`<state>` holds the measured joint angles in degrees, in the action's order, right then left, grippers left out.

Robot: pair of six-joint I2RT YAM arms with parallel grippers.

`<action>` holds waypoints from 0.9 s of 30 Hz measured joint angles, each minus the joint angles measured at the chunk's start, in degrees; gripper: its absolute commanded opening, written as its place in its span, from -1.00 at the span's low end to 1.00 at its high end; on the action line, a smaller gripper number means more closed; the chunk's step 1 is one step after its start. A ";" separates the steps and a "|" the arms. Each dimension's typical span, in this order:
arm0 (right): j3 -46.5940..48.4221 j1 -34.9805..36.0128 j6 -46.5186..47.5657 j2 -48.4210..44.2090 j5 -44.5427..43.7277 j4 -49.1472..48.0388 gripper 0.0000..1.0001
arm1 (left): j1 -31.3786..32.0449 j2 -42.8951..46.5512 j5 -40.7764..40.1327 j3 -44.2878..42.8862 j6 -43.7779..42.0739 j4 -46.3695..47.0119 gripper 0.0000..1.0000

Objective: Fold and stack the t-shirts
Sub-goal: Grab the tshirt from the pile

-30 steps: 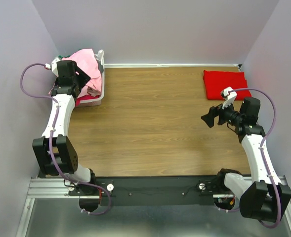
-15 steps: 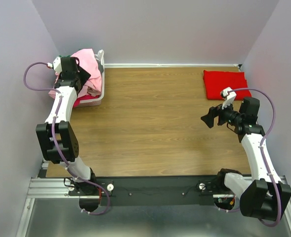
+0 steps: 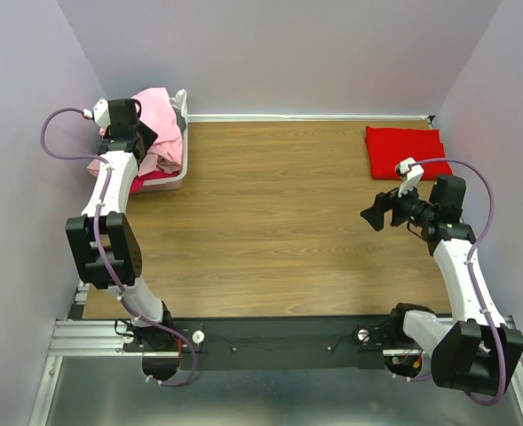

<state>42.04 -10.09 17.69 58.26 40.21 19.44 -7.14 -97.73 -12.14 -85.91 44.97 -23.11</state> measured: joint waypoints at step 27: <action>0.00 0.00 0.44 0.24 -0.02 0.20 1.00 | -1.81 14.03 21.88 1.09 -11.10 12.31 -1.00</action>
<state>42.04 -10.09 18.13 58.50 40.18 19.64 -8.95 -83.70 9.74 -84.82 33.87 -10.81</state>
